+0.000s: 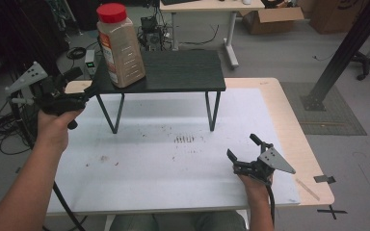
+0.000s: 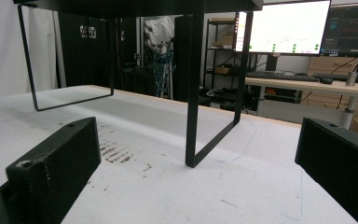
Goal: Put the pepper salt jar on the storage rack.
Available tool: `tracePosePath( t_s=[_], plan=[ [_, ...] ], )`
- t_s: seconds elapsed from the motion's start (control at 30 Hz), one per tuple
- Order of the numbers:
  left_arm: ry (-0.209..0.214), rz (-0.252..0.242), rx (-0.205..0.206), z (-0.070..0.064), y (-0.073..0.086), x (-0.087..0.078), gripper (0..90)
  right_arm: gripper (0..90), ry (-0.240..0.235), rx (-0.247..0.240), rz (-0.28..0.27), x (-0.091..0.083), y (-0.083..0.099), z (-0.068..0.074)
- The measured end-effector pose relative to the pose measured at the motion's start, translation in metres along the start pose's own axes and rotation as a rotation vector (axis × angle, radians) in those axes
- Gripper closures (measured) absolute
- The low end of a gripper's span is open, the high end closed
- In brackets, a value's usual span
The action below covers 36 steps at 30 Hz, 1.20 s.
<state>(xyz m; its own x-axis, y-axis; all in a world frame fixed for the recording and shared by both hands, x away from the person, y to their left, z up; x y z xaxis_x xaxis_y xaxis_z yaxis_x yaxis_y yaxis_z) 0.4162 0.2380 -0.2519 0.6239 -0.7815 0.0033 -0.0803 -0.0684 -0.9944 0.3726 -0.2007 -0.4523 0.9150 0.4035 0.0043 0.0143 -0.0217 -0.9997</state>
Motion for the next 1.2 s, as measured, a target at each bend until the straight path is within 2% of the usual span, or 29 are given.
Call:
tracePosePath(
  t_s=[0.07,0.33,0.47,0.63,0.83,1.0,1.2],
  plan=[
    [-0.006,0.008,0.006,-0.001,0.009,-0.004,0.2,0.0,0.0,-0.001,-0.001,0.0,0.0,0.0],
    [-0.008,0.014,-0.017,-0.006,0.043,-0.017,0.3,0.0,0.0,-0.001,0.001,0.0,0.0,0.0],
    [-0.006,0.025,0.003,-0.01,0.059,-0.024,0.2,0.0,0.0,0.0,0.001,0.0,0.0,0.0],
    [-0.002,0.022,0.004,-0.015,0.072,-0.031,0.3,0.0,0.0,0.0,0.001,0.0,0.0,0.0],
    [-0.003,0.012,0.034,-0.02,0.082,-0.032,0.3,0.0,-0.001,0.0,-0.002,0.0,0.0,0.0],
    [-0.006,0.004,0.024,-0.021,0.097,-0.03,0.3,0.0,-0.001,0.001,-0.002,0.0,0.0,0.0],
    [-0.025,0.02,0.035,-0.018,0.116,-0.029,0.3,0.0,-0.001,0.001,-0.004,0.0,0.0,0.0]
  ],
)
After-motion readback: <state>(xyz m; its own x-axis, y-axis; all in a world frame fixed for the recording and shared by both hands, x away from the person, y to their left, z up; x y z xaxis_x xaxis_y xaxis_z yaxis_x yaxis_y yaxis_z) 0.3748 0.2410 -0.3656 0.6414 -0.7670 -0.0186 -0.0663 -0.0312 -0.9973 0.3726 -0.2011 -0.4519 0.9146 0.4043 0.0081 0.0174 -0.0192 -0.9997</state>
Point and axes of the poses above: each handheld gripper's, and its own axes: x roughly forward along the jaws, y roughly out of its underside, z roughly to its left, the point moved 9 cm from there along x, roughly forward along the jaws, and after that the axes turned 10 degrees about y, right-handed, at the moved point
